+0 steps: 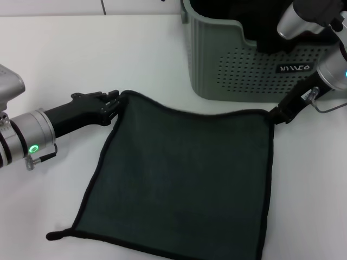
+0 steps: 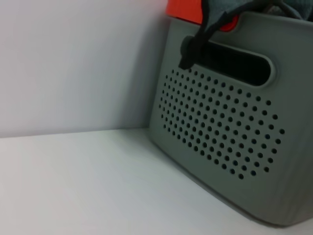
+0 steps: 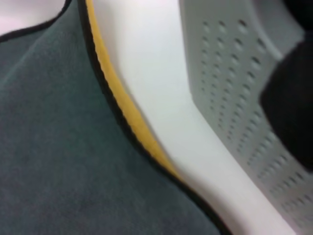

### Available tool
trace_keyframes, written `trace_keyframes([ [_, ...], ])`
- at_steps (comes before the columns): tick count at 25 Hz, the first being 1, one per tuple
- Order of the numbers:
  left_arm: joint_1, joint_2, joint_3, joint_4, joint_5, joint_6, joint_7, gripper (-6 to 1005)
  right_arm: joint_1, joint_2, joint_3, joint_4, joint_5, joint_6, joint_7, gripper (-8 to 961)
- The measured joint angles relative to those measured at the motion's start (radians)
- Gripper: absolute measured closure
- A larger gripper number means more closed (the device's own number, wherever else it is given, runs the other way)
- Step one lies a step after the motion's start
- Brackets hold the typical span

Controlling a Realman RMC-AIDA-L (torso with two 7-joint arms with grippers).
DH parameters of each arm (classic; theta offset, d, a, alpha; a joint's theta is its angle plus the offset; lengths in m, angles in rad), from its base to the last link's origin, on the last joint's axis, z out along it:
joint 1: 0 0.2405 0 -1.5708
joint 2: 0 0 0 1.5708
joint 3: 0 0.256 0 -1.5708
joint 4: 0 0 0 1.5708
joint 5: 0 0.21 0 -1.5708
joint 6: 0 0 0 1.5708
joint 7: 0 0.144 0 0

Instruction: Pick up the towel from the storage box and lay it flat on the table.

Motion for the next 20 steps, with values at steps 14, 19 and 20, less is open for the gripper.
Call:
trace_keyframes([
  [14, 0.023, 0.007, -0.001, -0.018, -0.041, 0.051, -0.041, 587, -0.116, 0.003, -0.016, -0.278, -0.009, -0.104, 0.078, 443],
  [19, 0.044, 0.013, 0.032, -0.027, -0.037, 0.209, -0.037, 319, -0.182, 0.002, -0.051, -0.388, 0.076, -0.147, 0.052, 326],
  [20, 0.046, 0.016, 0.048, -0.027, -0.035, 0.248, -0.038, 295, -0.195, 0.001, -0.055, -0.404, 0.106, -0.162, 0.035, 302],
])
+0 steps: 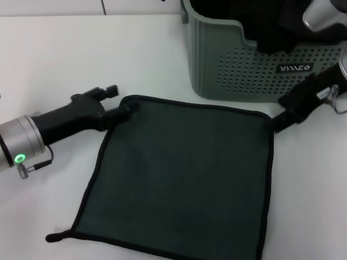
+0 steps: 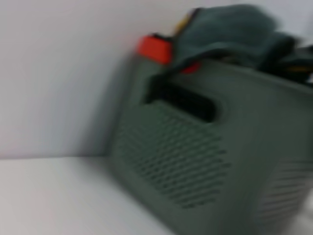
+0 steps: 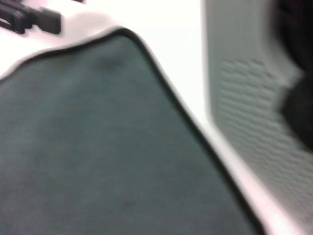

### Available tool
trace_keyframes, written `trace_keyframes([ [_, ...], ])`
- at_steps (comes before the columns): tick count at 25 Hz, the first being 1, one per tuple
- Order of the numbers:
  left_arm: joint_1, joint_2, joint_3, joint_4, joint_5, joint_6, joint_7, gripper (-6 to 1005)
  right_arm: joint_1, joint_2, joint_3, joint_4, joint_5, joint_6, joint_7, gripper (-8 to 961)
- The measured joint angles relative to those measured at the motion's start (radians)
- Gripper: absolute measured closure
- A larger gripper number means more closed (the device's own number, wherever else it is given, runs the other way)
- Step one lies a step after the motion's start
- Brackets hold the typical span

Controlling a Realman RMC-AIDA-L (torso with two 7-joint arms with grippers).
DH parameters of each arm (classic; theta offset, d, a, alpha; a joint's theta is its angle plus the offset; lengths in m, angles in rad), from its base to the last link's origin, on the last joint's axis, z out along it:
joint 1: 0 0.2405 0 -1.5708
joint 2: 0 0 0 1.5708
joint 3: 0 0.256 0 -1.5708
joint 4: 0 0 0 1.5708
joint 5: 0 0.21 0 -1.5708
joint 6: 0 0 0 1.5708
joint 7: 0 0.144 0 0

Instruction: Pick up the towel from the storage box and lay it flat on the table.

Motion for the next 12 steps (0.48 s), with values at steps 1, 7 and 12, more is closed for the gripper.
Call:
trace_keyframes([
  [1, 0.001, 0.004, 0.019, -0.001, 0.008, 0.052, 0.000, 270, -0.017, -0.002, -0.001, -0.022, 0.044, -0.028, -0.025, 280],
  [7, 0.003, 0.032, 0.031, -0.011, 0.094, 0.292, 0.010, 207, -0.086, -0.005, 0.109, -0.126, 0.281, -0.258, -0.149, 194],
  [12, 0.019, 0.043, 0.031, -0.028, 0.105, 0.448, 0.071, 213, -0.142, -0.008, 0.299, -0.190, 0.491, -0.455, -0.256, 194],
])
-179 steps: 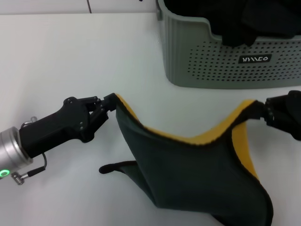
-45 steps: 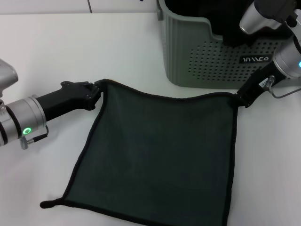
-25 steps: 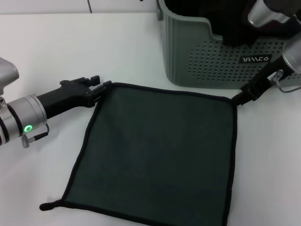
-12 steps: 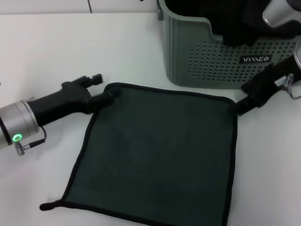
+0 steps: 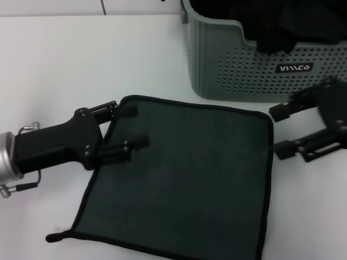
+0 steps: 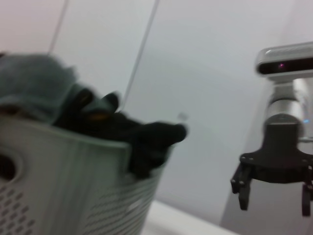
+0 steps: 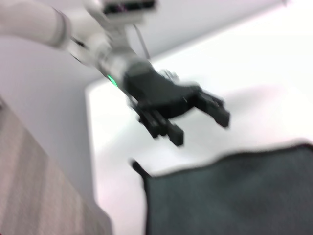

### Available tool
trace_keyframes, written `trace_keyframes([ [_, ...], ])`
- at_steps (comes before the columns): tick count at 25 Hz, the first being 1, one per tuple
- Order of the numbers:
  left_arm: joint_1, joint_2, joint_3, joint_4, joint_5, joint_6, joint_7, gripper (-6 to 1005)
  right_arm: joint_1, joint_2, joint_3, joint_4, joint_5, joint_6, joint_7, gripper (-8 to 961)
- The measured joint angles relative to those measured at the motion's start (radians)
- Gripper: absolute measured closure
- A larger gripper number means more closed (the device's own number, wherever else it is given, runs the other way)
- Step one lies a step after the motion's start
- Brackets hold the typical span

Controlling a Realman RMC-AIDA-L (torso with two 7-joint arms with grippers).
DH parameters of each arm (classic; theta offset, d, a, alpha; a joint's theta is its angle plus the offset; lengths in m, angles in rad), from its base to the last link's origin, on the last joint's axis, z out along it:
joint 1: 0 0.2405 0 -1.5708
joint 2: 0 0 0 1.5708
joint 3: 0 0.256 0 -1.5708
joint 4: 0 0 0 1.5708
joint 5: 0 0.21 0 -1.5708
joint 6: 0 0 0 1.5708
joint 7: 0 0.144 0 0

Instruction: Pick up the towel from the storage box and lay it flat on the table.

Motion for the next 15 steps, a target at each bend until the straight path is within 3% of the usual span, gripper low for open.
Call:
trace_keyframes([
  [5, 0.009, 0.003, 0.000, 0.007, 0.012, 0.102, 0.053, 212, -0.058, -0.001, 0.092, -0.003, 0.132, -0.104, -0.136, 193],
  [10, -0.004, 0.000, 0.000, 0.045, 0.049, 0.108, 0.074, 212, -0.117, 0.000, 0.090, -0.004, 0.245, -0.141, -0.254, 193],
  [15, -0.005, 0.010, 0.000, 0.155, 0.084, 0.112, 0.159, 213, -0.158, -0.001, 0.083, 0.007, 0.315, -0.144, -0.336, 195],
])
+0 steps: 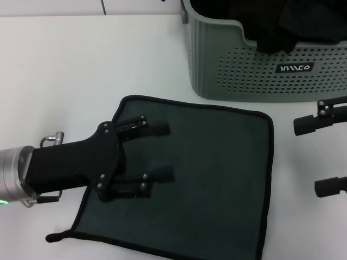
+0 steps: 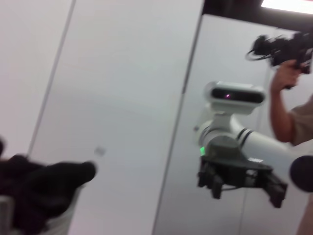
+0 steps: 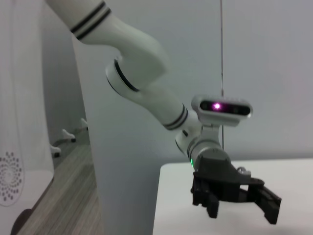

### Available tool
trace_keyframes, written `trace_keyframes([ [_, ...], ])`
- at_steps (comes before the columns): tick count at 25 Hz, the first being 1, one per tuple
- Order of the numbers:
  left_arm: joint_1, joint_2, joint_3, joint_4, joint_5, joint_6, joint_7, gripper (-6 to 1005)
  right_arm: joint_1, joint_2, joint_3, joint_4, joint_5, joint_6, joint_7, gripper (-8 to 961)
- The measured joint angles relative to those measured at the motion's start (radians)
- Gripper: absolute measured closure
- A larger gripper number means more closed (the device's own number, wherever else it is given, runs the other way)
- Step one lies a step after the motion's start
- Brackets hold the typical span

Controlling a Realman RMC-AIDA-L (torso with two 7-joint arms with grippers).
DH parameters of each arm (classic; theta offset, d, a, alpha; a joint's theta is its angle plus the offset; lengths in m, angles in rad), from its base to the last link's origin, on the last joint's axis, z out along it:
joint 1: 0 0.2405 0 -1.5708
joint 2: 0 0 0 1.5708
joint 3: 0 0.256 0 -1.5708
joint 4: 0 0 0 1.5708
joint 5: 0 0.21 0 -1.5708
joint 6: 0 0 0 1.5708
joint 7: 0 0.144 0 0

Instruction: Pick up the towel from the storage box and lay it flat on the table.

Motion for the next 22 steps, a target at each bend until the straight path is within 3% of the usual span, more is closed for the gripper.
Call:
trace_keyframes([
  [1, 0.000, 0.000, 0.000, 0.000, 0.000, 0.000, 0.000, 213, -0.010, 0.000, 0.000, 0.002, 0.013, 0.000, -0.015, 197],
  [3, 0.012, 0.032, 0.000, 0.115, 0.017, 0.001, 0.089, 213, -0.020, 0.000, 0.000, 0.007, 0.032, -0.001, -0.034, 199],
  [6, 0.015, 0.044, 0.000, 0.158, 0.029, 0.001, 0.129, 212, -0.024, 0.001, 0.000, 0.024, 0.051, -0.001, -0.052, 199],
  [22, 0.012, 0.050, -0.002, 0.198, 0.051, 0.003, 0.156, 212, -0.012, 0.000, -0.001, 0.103, 0.060, -0.002, -0.089, 198],
])
